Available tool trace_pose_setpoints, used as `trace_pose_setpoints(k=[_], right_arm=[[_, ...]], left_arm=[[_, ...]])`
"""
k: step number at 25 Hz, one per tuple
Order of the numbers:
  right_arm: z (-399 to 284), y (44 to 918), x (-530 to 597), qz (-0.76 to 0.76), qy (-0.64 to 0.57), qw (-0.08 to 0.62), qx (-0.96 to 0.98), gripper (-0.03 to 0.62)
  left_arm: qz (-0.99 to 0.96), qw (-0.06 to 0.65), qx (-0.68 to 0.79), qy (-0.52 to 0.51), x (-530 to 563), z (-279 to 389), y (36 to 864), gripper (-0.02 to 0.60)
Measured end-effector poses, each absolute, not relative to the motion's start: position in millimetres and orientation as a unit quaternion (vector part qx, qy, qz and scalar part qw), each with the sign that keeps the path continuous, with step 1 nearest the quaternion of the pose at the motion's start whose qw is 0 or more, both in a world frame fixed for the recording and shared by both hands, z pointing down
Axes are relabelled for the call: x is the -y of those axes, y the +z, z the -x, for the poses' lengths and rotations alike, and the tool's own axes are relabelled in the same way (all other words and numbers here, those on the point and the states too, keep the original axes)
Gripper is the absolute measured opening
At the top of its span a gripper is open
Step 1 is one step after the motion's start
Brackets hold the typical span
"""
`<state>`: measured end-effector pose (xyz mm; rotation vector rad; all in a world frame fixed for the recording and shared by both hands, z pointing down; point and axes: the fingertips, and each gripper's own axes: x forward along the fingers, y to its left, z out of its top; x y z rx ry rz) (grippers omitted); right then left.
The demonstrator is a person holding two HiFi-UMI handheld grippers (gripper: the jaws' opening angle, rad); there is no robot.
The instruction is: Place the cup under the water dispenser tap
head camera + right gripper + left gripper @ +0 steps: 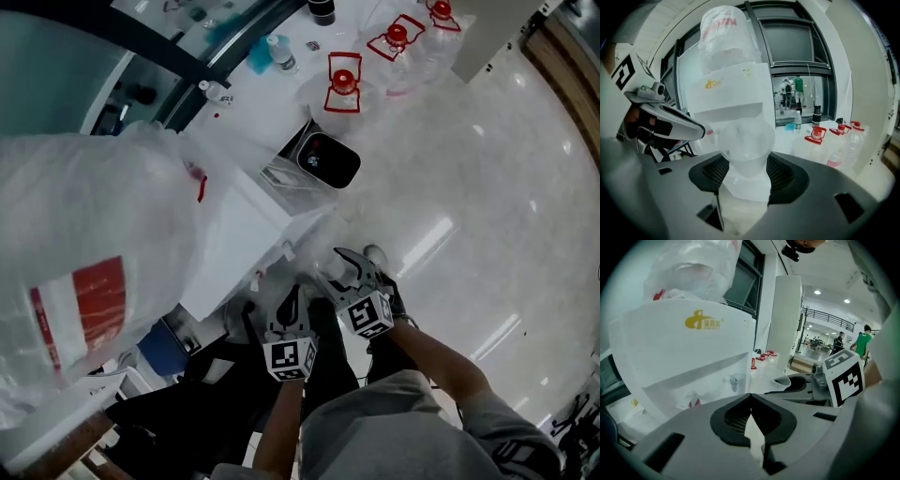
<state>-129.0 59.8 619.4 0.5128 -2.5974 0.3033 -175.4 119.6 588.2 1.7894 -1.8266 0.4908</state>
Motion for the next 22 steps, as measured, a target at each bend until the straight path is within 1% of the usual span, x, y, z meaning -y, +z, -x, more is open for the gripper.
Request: trace_pose_setpoints(k=[8,22], right_arm=[[141.8,653.4,-73.5,-0.205,0.122,0.241,0.941,0.245],[186.1,756.0,-71.2,-0.202,0.12,0.263,0.936,0.245]], left_arm=[[-0.677,0.268,0.655,0.201,-127.8,186.9,610.8,0.011],[-0.676,0.279,0.644,0.224,-143.5,202.3,664.0,0.011]])
